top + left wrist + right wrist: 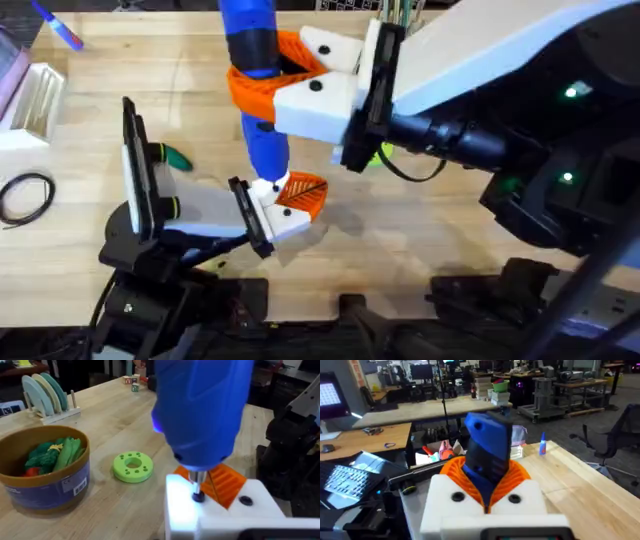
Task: Pick up the gripper from the table and insert it into the empty holder that is missing its gripper. Then pick up a screw, insert it into the mounting hole, and use the screwdriver to tighten it. Finally, clean up the table by picking up the vegetable and placing it into the bucket.
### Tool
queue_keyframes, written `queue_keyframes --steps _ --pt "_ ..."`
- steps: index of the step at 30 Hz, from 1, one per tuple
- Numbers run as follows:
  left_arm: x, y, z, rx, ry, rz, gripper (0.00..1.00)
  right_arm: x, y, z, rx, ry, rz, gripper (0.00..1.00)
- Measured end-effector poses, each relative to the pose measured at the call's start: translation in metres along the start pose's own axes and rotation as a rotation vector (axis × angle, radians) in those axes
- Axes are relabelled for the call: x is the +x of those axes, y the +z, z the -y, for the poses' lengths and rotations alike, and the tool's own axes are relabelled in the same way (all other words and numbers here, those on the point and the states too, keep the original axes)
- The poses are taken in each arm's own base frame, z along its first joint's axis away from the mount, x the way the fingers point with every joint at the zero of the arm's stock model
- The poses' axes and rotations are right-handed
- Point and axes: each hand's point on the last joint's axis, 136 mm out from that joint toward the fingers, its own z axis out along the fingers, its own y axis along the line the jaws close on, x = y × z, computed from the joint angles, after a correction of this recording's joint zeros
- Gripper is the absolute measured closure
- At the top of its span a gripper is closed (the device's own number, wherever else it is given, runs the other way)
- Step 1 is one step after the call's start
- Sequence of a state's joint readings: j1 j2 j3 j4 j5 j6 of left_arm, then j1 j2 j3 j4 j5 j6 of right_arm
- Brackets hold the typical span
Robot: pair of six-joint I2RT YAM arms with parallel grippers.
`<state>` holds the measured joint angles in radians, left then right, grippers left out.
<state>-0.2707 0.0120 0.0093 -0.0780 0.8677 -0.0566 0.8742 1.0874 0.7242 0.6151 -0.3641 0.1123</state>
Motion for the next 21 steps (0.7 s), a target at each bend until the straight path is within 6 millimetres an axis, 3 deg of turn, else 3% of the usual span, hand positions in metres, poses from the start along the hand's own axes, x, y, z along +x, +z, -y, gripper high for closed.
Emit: queue_keyframes --steps 21 --pt "0.0 0.0 -0.0006 -0.003 -0.004 0.0 0.997 0.0101 -0.0002 0.0012 0.006 0.025 -0.04 0.98"
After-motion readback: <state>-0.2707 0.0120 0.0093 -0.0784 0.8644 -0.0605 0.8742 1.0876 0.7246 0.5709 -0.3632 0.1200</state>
